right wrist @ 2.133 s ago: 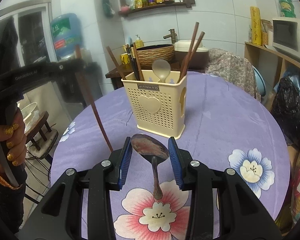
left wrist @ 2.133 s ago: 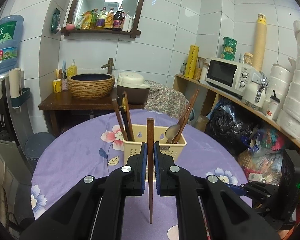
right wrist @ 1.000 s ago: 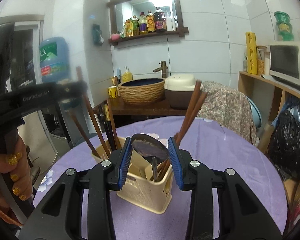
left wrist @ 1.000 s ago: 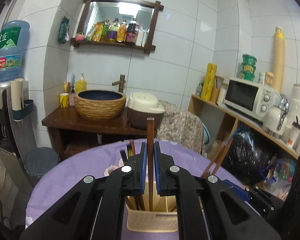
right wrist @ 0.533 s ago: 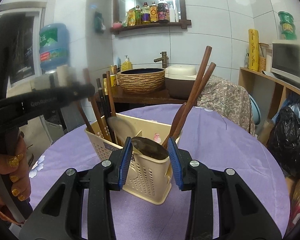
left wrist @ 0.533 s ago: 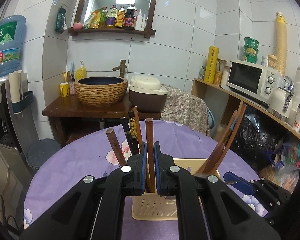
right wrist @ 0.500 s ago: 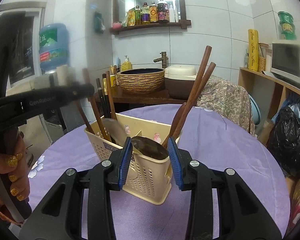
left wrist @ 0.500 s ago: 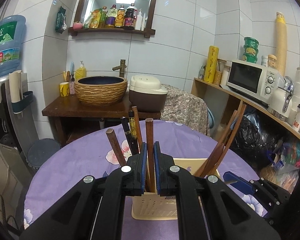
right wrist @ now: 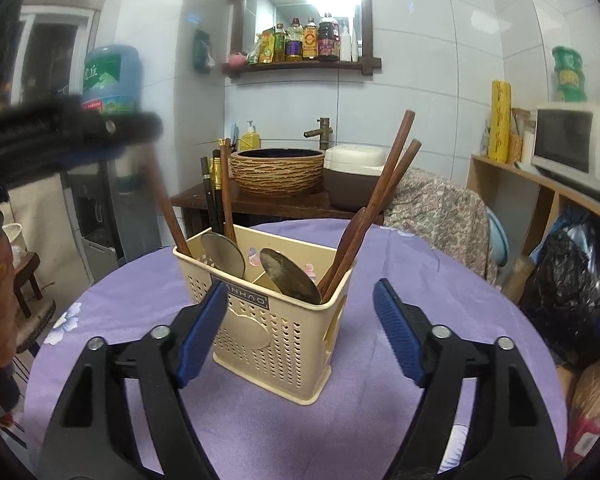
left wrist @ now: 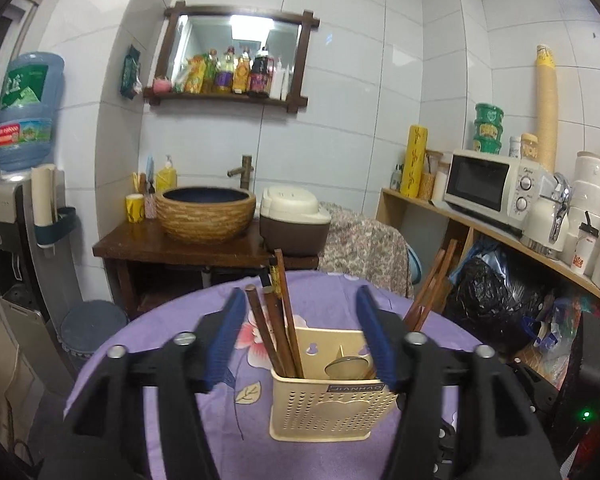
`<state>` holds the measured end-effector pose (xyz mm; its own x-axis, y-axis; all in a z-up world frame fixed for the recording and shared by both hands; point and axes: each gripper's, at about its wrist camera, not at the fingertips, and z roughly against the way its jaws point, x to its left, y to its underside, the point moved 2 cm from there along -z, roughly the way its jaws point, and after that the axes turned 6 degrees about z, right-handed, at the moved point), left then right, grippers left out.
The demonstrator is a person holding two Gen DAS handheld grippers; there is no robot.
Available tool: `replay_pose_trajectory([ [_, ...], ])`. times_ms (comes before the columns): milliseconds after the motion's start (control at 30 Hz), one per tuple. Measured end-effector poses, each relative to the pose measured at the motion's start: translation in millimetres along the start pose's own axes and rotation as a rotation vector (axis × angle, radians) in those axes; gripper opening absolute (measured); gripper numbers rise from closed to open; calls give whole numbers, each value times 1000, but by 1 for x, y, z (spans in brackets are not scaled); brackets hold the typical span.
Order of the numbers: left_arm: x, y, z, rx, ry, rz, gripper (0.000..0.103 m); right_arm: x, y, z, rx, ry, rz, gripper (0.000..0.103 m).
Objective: Organize utensils
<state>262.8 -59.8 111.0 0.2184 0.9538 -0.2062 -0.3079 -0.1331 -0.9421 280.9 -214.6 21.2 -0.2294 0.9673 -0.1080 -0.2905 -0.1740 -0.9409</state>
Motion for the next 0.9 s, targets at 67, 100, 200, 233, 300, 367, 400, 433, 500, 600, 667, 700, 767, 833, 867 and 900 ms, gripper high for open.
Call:
replay_pose_trajectory([
  [67,0,3,17,-33,2,-16,76,4,2,10,-20,26,26,90],
  [100,0,4,23,-46,1,-19,80,5,3,14,-24,37,33,93],
  [200,4,10,45,-88,-2,-20,96,7,9,28,-18,46,31,97],
  [233,7,14,52,-95,-2,-13,98,7,12,33,-16,44,22,97],
  [300,11,23,61,-86,10,-2,98,8,21,47,-7,37,5,97],
  [367,15,37,67,-68,9,0,98,11,31,60,4,38,-3,97],
  [400,17,49,71,-48,5,-4,98,12,38,68,7,41,-8,97],
  [433,18,56,73,-35,1,-6,98,13,44,74,9,42,-13,97],
  [500,23,81,81,5,-14,3,98,19,62,88,17,37,-25,97],
  [600,30,114,97,37,-32,23,98,32,95,107,46,33,-14,97],
  [667,31,134,111,47,-61,14,98,37,114,121,61,49,-16,97],
  [700,31,140,116,49,-73,10,98,37,121,126,66,51,-25,97],
  [767,29,153,129,50,-89,-11,98,37,132,142,62,44,-67,97],
  [833,27,160,140,43,-109,-35,98,37,139,156,49,35,-97,97],
  [867,24,164,148,28,-119,-56,98,39,142,165,36,37,-101,97],
  [900,23,166,155,15,-124,-67,98,42,144,173,26,45,-96,97],
])
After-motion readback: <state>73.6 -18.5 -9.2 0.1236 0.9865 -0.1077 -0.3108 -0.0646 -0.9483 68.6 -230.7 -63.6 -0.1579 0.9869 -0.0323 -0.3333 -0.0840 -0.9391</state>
